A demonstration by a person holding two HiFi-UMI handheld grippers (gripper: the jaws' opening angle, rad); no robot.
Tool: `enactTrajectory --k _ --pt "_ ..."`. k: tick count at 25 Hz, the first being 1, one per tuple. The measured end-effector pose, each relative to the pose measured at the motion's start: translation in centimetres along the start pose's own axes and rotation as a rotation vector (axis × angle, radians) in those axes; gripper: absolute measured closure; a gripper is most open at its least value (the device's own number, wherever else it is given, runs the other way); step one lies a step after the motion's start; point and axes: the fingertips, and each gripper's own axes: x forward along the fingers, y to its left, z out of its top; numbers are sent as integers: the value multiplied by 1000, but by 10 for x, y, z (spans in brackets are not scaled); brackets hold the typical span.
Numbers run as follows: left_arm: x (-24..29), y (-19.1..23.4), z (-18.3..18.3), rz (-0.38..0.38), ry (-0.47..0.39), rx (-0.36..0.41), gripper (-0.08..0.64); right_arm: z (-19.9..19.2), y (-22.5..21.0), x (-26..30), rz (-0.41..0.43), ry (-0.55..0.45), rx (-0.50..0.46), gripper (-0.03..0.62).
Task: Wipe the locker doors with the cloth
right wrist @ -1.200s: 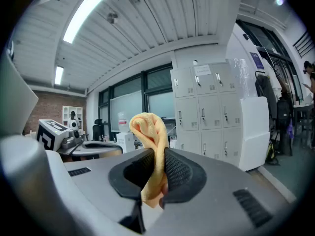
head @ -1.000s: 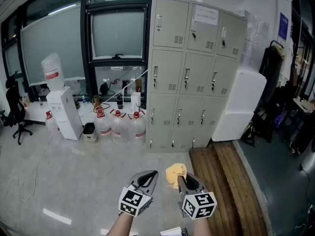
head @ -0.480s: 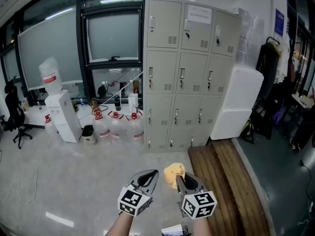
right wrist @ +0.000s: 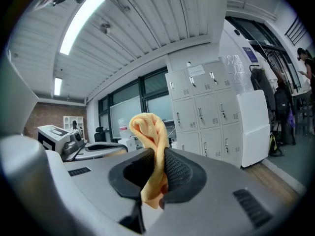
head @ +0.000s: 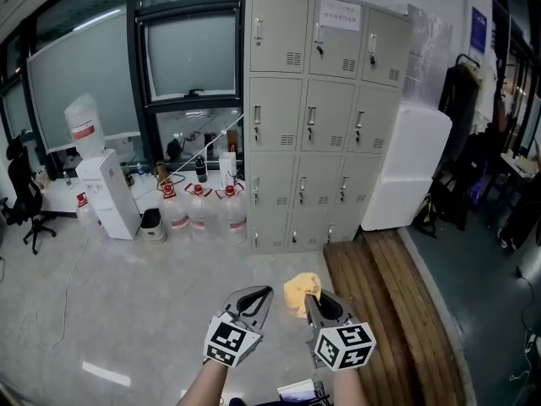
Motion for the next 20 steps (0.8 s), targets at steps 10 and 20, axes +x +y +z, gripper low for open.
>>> enactTrajectory --k 10,20 --pt "-2 -6 3 8 -13 -75 540 -2 -3 -11 3 -5 11 522" --pt "17 -33 3 6 -4 -85 540 -2 -33 -25 11 -9 21 522"
